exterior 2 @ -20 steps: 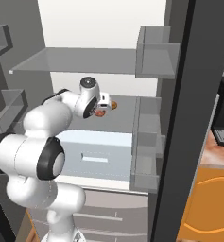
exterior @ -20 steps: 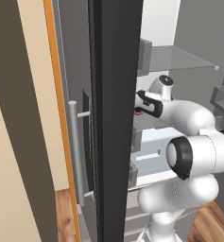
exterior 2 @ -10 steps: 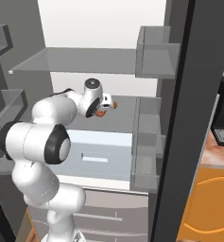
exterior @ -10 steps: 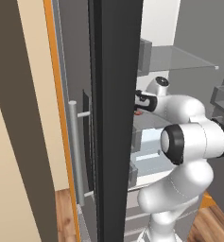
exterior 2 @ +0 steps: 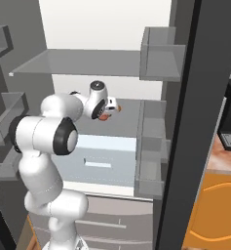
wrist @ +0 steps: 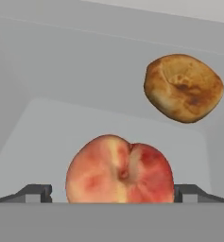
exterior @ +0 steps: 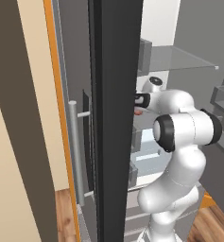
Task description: Pick up the peach and kiwi from the fridge and place one fruit on each plate on the dining counter.
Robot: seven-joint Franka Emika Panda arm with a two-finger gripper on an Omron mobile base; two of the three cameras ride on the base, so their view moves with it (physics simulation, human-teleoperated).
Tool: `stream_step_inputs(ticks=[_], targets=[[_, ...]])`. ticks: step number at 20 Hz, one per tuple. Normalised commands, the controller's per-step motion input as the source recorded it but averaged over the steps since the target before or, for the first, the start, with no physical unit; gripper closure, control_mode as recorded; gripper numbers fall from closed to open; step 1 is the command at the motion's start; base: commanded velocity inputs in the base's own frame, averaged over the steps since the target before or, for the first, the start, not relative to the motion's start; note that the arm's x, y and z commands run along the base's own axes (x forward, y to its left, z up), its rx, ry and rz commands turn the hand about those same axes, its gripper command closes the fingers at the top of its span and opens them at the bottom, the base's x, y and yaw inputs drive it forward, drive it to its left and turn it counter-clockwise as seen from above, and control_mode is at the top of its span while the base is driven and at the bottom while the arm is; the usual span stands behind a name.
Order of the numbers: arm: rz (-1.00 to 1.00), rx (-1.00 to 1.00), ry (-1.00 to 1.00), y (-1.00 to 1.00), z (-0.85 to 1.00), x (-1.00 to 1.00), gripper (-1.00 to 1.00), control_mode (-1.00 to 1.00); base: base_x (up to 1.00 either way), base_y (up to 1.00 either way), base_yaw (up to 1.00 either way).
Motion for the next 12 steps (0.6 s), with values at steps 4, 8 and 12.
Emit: stream_step_inputs(ticks=[4,8,12], targets=[[0.00,0.00,0.00,0.00,0.00,0.31,-1.00,-1.00,0.00,0.00,0.00],[0.00,-0.05,0.06,0.00,-0.26,0.06,-1.00,-1.00,0.00,0.00,0.00],[0.00,-0.14,0.16,0.00,-0.65,0.00,-1.00,-1.00,0.00,0.00,0.00]])
